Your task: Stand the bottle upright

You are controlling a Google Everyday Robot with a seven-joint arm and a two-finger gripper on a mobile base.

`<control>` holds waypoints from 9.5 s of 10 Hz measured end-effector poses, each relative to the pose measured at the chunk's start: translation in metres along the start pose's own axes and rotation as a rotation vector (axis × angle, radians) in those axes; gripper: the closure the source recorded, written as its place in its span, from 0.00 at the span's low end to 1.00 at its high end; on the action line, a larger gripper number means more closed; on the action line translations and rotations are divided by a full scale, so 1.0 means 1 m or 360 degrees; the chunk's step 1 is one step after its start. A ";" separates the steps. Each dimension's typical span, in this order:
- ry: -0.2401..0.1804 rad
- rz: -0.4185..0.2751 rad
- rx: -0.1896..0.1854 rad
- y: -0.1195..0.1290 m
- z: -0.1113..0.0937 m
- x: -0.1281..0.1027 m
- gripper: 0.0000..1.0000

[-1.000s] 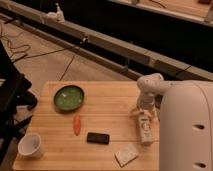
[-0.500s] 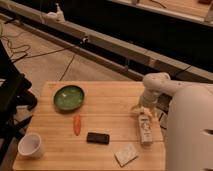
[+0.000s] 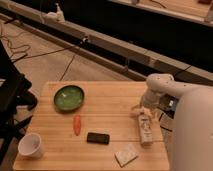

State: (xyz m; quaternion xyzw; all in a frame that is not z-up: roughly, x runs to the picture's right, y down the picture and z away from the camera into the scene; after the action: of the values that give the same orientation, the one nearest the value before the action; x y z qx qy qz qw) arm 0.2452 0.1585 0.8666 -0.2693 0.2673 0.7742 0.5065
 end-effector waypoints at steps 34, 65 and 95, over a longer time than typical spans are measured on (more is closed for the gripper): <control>-0.0399 0.0108 -0.0332 0.053 -0.158 -0.075 1.00; -0.0918 -0.0202 -0.0192 0.112 -0.175 -0.126 1.00; -0.1025 -0.0160 -0.0065 0.110 -0.150 -0.134 0.33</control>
State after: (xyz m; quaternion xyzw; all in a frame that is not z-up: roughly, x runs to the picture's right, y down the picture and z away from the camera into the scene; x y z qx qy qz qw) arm 0.2102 -0.0680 0.8674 -0.0336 0.0642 0.7988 0.5972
